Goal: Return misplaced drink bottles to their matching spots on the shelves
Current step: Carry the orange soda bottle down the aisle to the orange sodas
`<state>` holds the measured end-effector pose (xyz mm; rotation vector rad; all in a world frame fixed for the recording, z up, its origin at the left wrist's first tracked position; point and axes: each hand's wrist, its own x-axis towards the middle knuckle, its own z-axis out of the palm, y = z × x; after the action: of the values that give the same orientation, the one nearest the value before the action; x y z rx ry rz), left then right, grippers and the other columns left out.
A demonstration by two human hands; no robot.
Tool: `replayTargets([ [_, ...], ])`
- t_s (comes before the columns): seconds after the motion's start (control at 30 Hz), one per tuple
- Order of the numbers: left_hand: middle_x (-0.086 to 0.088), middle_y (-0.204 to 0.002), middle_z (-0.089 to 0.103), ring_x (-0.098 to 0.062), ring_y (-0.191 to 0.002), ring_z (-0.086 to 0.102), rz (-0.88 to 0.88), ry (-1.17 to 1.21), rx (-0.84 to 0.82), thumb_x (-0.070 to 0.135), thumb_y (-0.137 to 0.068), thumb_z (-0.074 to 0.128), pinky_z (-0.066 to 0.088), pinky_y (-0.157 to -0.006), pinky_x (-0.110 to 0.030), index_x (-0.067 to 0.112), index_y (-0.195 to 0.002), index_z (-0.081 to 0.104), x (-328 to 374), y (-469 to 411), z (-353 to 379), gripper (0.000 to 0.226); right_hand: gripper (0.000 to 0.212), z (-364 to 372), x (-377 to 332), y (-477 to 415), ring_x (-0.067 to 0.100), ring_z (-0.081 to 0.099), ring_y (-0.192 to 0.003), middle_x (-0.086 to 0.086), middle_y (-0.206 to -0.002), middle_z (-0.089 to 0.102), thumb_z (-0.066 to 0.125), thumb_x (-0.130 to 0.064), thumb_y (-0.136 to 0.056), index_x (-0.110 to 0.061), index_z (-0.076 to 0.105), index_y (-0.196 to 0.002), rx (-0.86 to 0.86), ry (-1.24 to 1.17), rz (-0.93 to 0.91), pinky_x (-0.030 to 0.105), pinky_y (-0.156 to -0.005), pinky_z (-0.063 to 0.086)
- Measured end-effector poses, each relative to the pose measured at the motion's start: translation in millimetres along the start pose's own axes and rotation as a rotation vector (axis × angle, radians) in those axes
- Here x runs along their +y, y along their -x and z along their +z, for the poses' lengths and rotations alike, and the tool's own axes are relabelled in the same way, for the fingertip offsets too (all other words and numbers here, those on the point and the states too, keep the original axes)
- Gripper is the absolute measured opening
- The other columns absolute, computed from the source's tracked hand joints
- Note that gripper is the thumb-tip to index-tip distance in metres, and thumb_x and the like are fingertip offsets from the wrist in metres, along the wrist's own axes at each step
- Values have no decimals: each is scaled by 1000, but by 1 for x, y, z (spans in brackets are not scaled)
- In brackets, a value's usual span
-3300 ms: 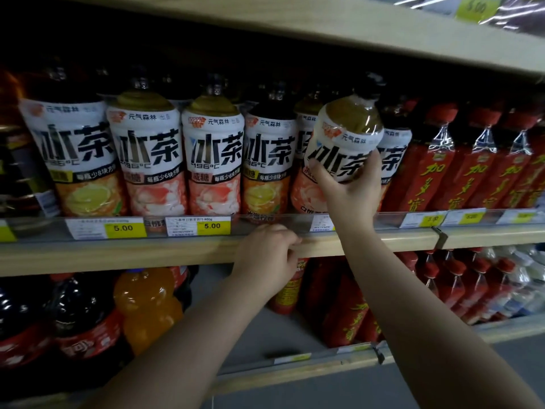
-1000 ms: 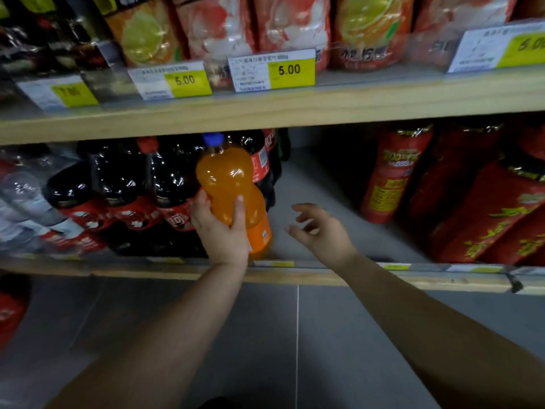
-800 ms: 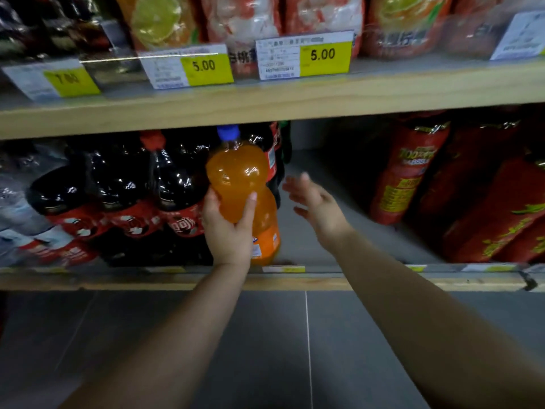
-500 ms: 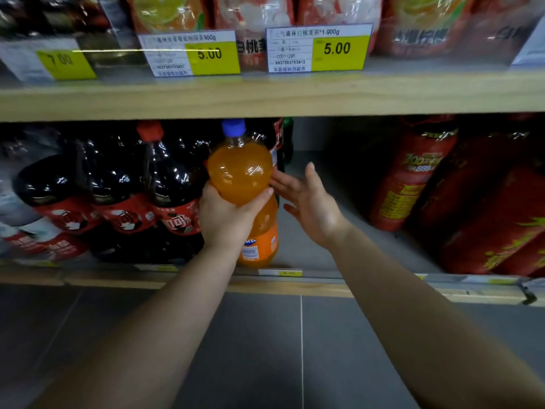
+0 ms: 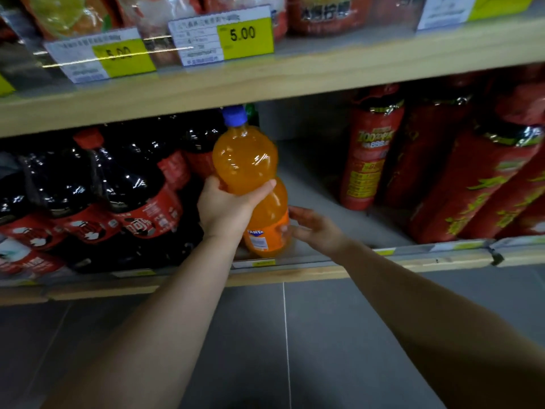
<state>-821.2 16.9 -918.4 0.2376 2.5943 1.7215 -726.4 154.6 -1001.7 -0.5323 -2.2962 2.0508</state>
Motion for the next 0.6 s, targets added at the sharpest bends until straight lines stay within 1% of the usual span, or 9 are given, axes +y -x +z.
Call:
replayTargets([
  [0.07, 12, -95, 64, -17, -90, 64, 10, 6, -29, 68, -31, 78, 54, -81, -41, 34, -95, 56, 5, 2, 14, 76, 72, -12, 4, 3, 9, 39, -127, -6, -140, 46, 76, -36, -77, -26, 43, -141, 28, 26, 2, 24, -96, 38],
  [0.13, 10, -98, 65, -16, -89, 62, 7, 20, -56, 68, -30, 77, 52, -78, -37, 33, -98, 57, 8, 4, 28, 79, 84, -22, 8, 4, 7, 41, -120, -11, -134, 46, 83, -34, -69, -28, 38, -140, 51, 32, -8, 15, -84, 43],
  [0.17, 9, -100, 65, -15, -88, 61, 7, 31, -76, 68, -29, 77, 50, -76, -34, 32, -100, 57, 9, 5, 34, 82, 92, -25, 10, 3, 9, 44, -120, -11, -132, 47, 86, -34, -63, -28, 35, -140, 61, 35, -25, 17, -86, 48],
  [0.23, 10, -99, 64, -12, -87, 60, 21, 60, -136, 67, -28, 77, 46, -73, -28, 31, -103, 58, 12, 8, 47, 85, 113, -26, 14, 2, 18, 48, -123, -3, -135, 47, 92, -44, -48, -28, 28, -140, 146, 66, -26, 39, -96, 50],
  [0.27, 12, -99, 62, -10, -87, 58, 33, 69, -166, 66, -30, 78, 44, -70, -25, 31, -105, 57, 14, 10, 52, 85, 118, -25, 17, 0, 20, 48, -124, -2, -135, 47, 91, -50, -41, -30, 26, -138, 213, 97, -10, 46, -98, 48],
  [0.33, 14, -103, 57, -9, -90, 54, 68, 73, -212, 63, -39, 81, 39, -66, -22, 32, -112, 53, 14, 13, 61, 84, 114, -23, 22, -1, 19, 50, -122, -5, -132, 48, 88, -59, -37, -43, 23, -129, 304, 118, 0, 47, -97, 48],
  [0.43, 10, -120, 52, -13, -103, 51, 94, 31, -286, 61, -51, 81, 41, -79, -28, 33, -127, 43, 4, 13, 69, 89, 107, -23, 24, -1, 17, 53, -117, -9, -125, 50, 87, -62, -37, -51, 21, -120, 335, 151, -4, 40, -93, 51],
  [0.5, 11, -120, 50, -15, -104, 49, 12, 21, -318, 62, -52, 80, 40, -80, -34, 35, -133, 38, -3, 14, 72, 95, 108, -23, 23, 0, 17, 54, -116, -9, -125, 51, 85, -63, -39, -46, 22, -125, 341, 189, -24, 38, -92, 51],
  [0.6, 21, -103, 48, -8, -91, 48, -54, 96, -277, 67, -41, 77, 38, -73, -30, 40, -126, 43, -7, 13, 71, 96, 109, -22, 18, 1, 17, 54, -114, -8, -124, 51, 87, -56, -45, -35, 26, -132, 349, 256, -56, 35, -89, 50],
])
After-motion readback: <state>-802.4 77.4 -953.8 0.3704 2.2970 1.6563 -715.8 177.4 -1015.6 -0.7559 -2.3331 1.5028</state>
